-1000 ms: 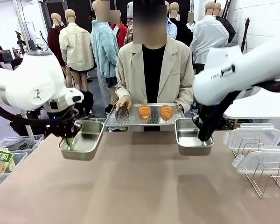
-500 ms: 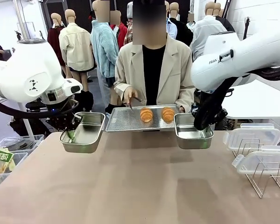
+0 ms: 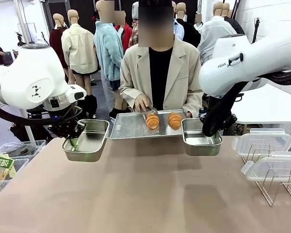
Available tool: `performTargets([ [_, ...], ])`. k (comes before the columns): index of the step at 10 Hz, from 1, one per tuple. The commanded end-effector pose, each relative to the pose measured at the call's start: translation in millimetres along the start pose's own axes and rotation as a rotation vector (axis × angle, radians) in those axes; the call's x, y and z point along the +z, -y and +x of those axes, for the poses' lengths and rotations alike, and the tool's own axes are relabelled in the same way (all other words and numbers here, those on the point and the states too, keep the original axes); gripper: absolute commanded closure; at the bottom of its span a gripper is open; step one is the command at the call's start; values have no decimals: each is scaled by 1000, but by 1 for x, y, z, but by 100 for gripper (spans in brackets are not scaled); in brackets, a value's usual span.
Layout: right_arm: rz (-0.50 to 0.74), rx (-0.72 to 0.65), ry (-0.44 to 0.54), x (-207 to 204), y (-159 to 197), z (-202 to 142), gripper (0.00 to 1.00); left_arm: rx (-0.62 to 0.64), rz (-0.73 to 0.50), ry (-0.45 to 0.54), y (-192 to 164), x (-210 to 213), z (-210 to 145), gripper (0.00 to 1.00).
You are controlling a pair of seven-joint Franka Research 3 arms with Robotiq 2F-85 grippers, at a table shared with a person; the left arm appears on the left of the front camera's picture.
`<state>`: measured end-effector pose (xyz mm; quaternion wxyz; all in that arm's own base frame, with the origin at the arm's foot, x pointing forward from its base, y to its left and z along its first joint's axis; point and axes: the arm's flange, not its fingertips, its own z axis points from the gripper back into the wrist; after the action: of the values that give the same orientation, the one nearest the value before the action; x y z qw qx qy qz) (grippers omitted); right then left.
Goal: Place the bread in airtight containers.
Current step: Once an object is inside an Airtight Container , place the container in the center of the table.
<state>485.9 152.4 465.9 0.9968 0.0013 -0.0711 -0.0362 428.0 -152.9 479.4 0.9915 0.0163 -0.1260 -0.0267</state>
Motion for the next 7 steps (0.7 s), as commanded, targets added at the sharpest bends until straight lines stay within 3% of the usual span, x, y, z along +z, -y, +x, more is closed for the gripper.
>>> performTargets([
  [1,8,-7,25,0,2,-4,100,-8,12,11,-2,4,2,100],
  [7,8,-7,25,0,2,-4,100,-8,12,11,-2,4,2,100],
])
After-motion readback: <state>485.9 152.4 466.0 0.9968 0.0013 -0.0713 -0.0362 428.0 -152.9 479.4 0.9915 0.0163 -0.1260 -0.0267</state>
